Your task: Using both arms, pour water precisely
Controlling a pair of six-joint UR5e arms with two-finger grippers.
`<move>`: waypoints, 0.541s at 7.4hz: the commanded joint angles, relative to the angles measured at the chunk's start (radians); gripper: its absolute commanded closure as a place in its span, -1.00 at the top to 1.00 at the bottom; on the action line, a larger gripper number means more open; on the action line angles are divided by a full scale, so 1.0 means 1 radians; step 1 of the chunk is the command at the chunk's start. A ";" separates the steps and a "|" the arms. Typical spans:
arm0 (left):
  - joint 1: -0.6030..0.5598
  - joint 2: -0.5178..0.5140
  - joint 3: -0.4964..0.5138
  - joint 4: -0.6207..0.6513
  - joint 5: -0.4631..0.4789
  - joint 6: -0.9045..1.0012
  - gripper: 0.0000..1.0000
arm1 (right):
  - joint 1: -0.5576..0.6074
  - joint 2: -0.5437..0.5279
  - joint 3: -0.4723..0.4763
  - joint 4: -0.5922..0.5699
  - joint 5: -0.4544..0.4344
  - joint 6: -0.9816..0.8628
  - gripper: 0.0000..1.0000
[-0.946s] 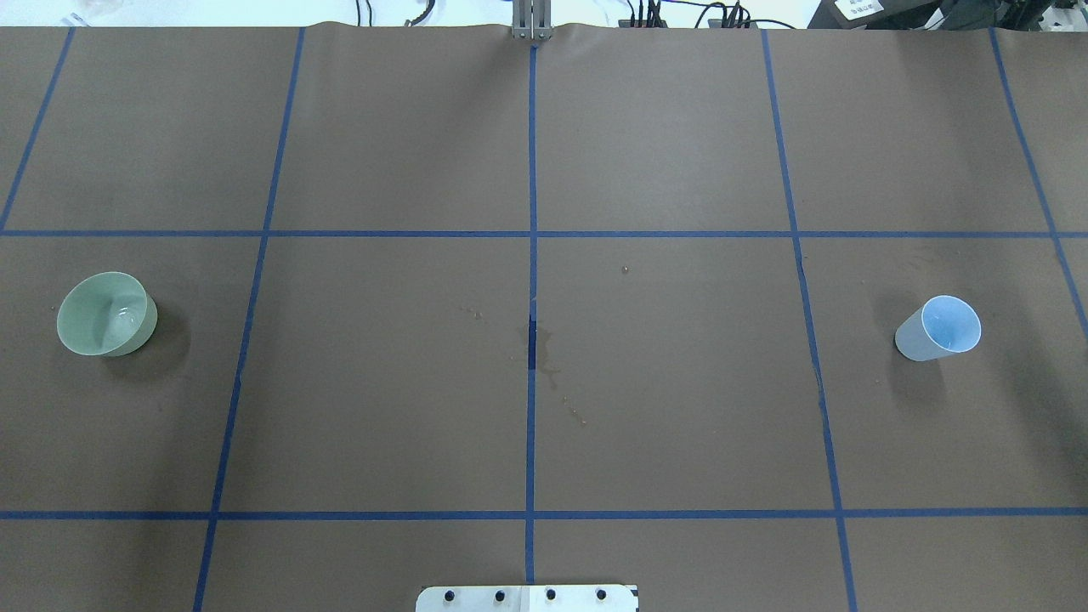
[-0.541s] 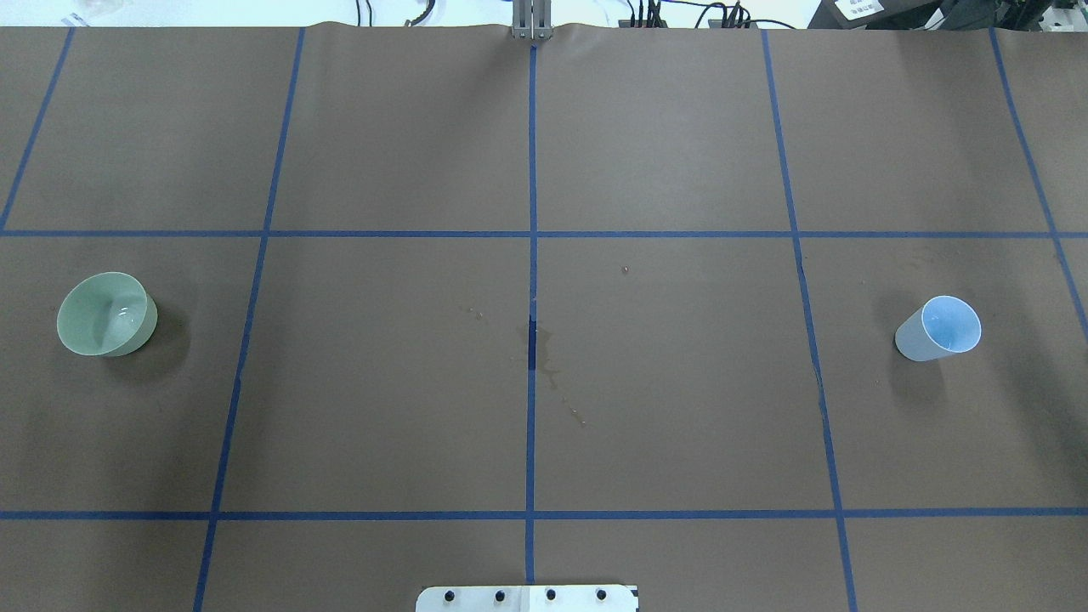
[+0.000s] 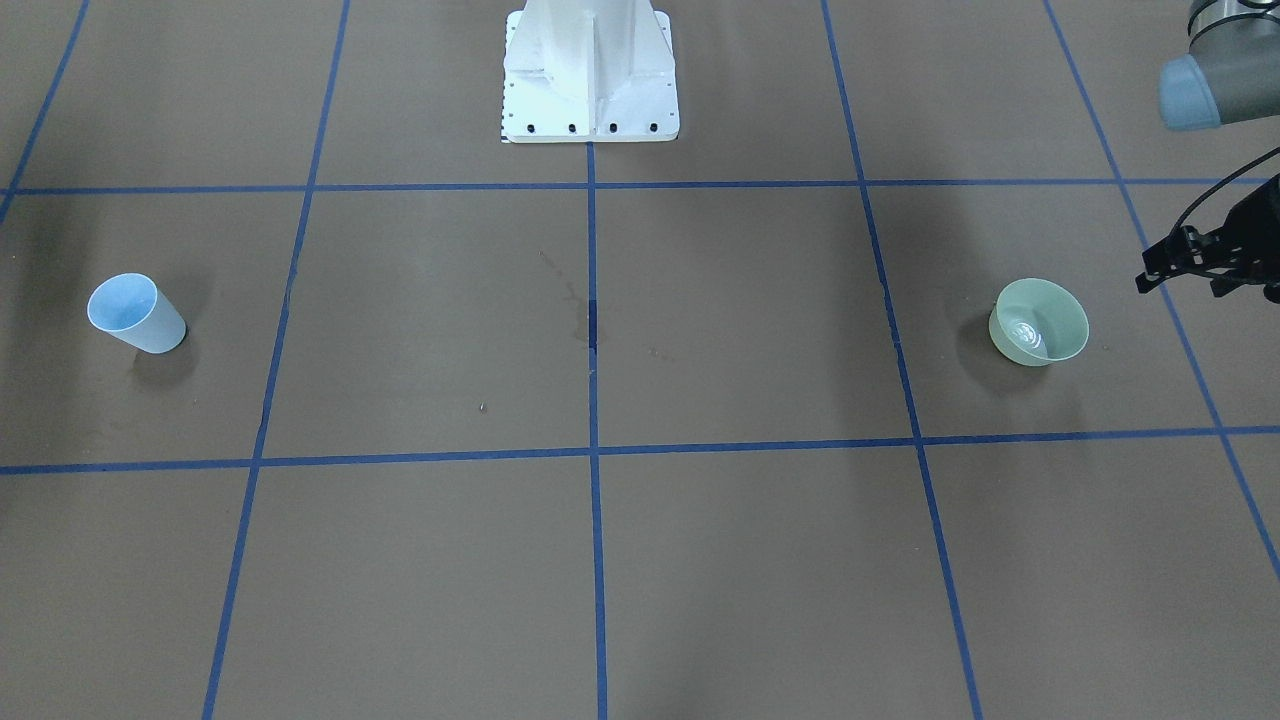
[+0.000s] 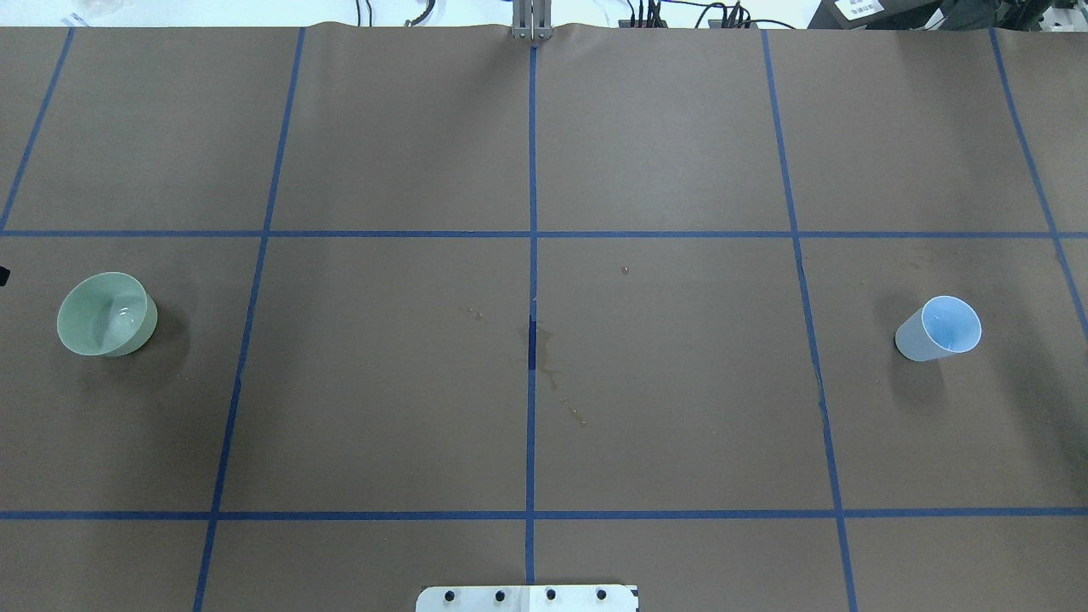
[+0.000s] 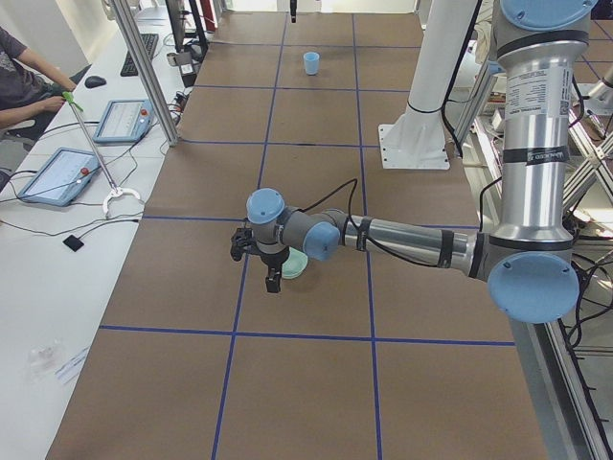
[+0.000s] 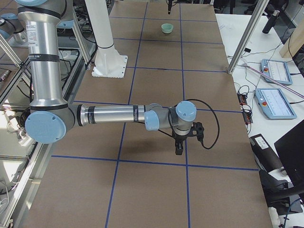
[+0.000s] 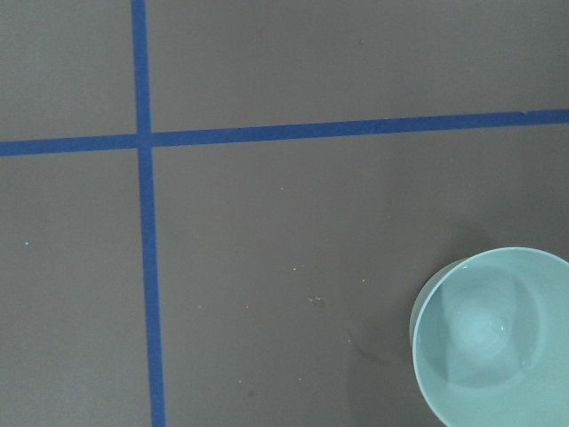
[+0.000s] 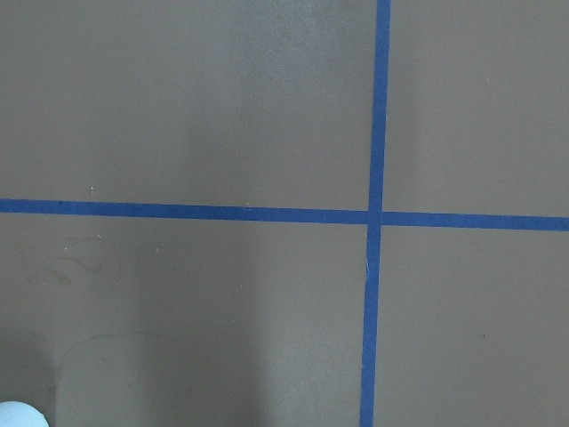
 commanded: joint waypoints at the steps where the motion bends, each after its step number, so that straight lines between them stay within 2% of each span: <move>1: 0.047 -0.035 0.047 -0.003 0.000 -0.003 0.99 | 0.000 0.001 0.001 0.002 0.000 0.000 1.00; 4: 0.085 -0.037 0.059 -0.011 0.000 -0.004 0.98 | -0.002 0.002 0.002 0.020 0.002 0.000 1.00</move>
